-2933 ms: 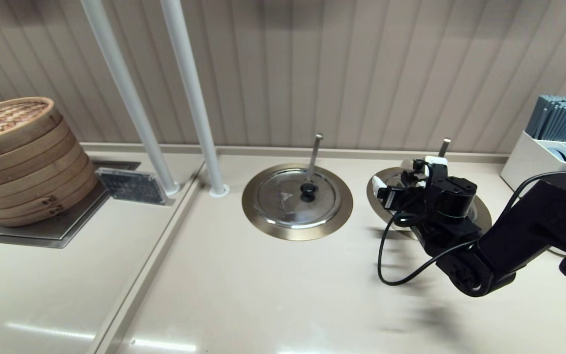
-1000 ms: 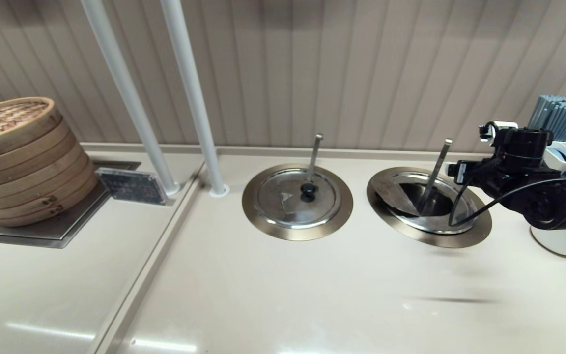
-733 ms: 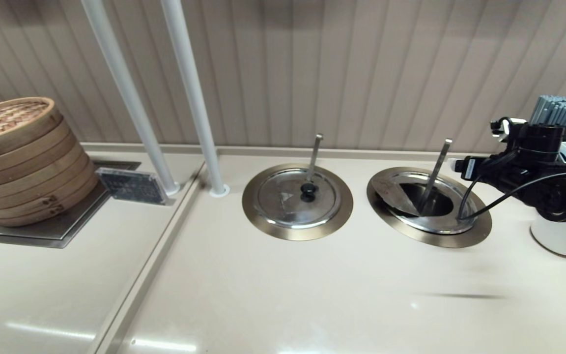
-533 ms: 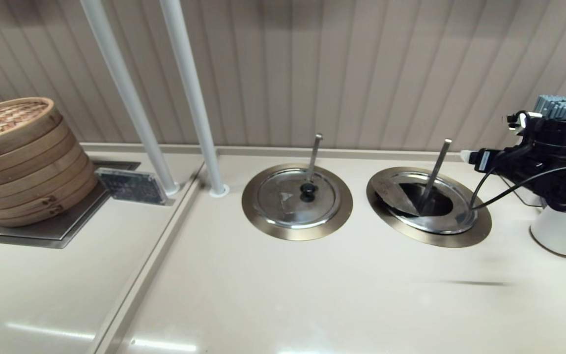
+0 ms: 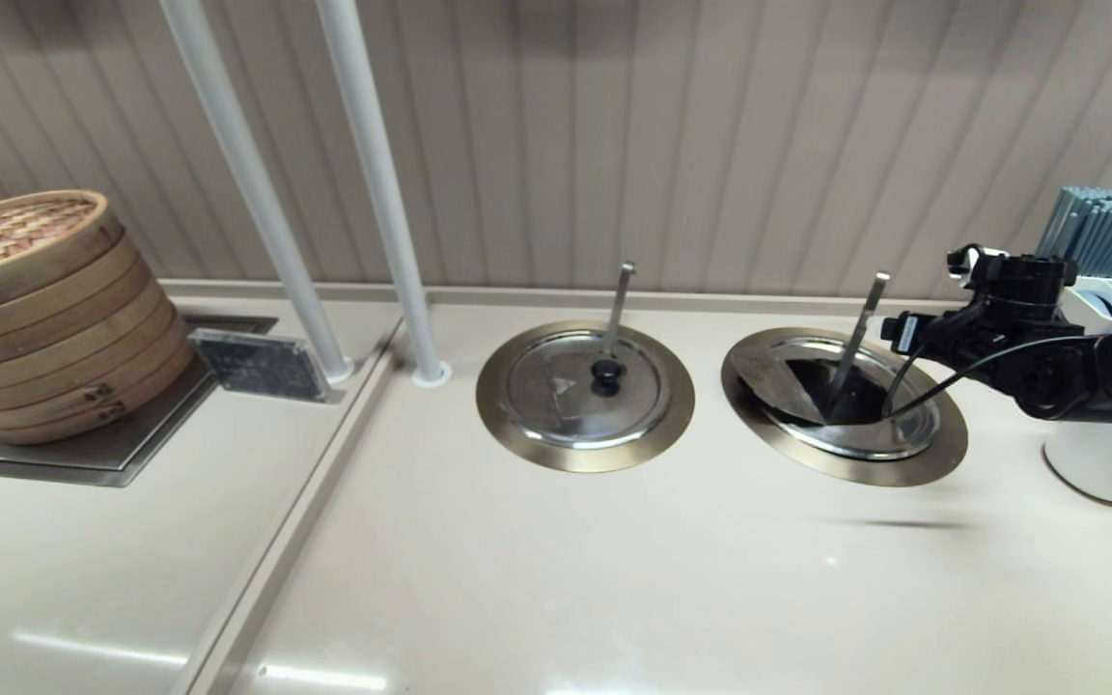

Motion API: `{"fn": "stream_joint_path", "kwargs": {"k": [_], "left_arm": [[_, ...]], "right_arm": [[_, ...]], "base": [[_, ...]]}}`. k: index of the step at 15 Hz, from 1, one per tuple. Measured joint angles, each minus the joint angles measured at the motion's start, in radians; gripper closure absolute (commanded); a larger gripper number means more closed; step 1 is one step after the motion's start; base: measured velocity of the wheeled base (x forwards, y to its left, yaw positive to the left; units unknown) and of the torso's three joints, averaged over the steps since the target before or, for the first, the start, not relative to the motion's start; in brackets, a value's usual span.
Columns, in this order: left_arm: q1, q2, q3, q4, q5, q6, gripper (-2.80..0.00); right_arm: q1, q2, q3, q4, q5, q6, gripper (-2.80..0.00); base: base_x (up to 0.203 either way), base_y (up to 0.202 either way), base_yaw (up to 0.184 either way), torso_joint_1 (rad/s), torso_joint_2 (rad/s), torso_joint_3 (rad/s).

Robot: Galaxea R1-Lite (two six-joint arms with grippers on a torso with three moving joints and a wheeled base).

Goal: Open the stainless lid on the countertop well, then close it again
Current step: Stir with a spoon

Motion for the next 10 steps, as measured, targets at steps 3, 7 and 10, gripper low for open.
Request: {"fn": "stream_joint_path", "kwargs": {"k": [3,7,10], "left_arm": [[0.0,0.0,0.0,-0.001,0.0,0.0,0.0],[0.0,0.0,0.0,-0.001,0.0,0.0,0.0],[0.0,0.0,0.0,-0.001,0.0,0.0,0.0]], "right_arm": [[0.01,0.039,-0.1,0.002,0.009,-0.002,-2.8],[-0.018,0.116,-0.207,0.006,0.124,0.001,-2.8],[-0.042,0.164,-0.276,0.032,0.188,0.003,-2.8]], "base": [[0.0,0.0,0.0,0.0,0.0,0.0],[0.0,0.0,0.0,0.0,0.0,0.0],[0.0,0.0,0.0,0.0,0.0,0.0]]}}
